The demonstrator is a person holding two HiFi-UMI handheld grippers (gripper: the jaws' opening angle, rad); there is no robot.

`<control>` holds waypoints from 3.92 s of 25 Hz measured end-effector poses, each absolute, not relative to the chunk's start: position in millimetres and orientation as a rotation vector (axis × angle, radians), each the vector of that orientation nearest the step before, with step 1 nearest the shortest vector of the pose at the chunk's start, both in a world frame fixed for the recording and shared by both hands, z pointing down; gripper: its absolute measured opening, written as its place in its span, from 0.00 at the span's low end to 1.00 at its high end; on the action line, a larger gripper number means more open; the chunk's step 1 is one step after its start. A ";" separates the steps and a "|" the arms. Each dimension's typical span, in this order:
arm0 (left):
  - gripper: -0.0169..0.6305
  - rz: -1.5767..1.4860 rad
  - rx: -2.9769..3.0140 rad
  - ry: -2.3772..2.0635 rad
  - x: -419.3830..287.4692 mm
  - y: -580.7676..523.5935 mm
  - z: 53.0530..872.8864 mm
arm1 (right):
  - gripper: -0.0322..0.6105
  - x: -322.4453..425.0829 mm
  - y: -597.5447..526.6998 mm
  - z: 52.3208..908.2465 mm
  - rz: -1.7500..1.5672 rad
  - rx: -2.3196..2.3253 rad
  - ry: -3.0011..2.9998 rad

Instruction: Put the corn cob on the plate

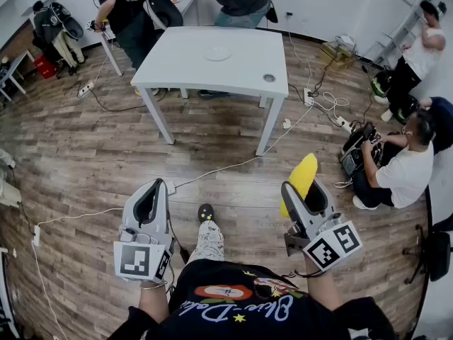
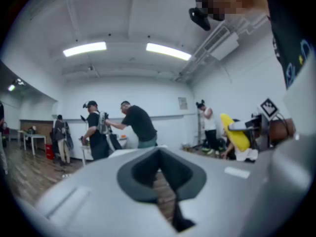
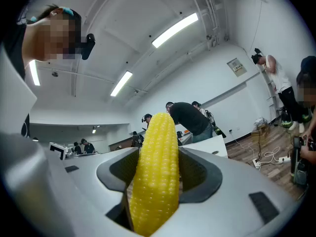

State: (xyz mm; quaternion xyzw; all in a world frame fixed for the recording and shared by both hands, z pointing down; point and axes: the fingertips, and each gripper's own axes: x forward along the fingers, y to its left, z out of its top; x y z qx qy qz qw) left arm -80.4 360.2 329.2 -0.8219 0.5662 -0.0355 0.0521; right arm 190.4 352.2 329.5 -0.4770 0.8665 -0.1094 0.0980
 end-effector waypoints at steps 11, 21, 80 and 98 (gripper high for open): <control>0.02 -0.041 -2.628 1.445 -111.1 150.9 316.7 | 0.45 113.6 146.9 313.4 -0.312 -1.440 2.507; 0.02 -0.062 -2.776 1.393 -111.5 -1.3 342.4 | 0.45 80.7 -19.0 346.6 -0.433 -1.482 2.570; 0.02 -0.160 -2.716 1.761 -200.7 -340.1 393.0 | 0.47 -28.0 -467.6 557.4 -0.774 -1.265 3.555; 0.02 -0.123 -2.837 1.428 -122.2 -355.5 379.0 | 0.07 38.0 -368.7 421.2 -0.371 -1.550 2.844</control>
